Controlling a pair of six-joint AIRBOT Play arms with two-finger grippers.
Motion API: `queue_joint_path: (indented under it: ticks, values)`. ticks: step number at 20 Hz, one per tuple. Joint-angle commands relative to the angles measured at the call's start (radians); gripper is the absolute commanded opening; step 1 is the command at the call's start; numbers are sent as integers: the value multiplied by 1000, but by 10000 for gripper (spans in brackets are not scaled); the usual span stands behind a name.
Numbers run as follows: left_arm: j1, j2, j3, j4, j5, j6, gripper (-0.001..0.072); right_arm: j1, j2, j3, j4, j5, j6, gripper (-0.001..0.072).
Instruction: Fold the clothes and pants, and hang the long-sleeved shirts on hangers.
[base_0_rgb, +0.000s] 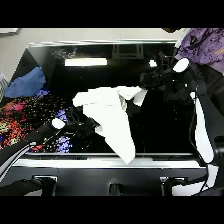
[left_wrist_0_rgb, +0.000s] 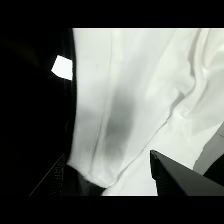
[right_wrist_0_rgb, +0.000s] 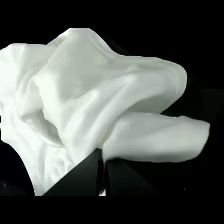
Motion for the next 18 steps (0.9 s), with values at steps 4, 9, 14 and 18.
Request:
queue_joint_path:
  ticks: [4, 9, 14, 18]
  values:
    - [-66, -90, 80, -18, 2, 2, 593, 1, 15, 1, -1, 9, 1, 25]
    - [2, -72, 136, -16, -109, 127, 16, 1, 51, 1, -42, -1, 8, 24]
    - [311, 134, 341, 222, -256, 159, 13, 1, 215, 1, -377, -139, 85, 24]
    - [569, 337, 632, 361, -273, 123, 14, 1, 420, 1, -639, -266, 143, 24]
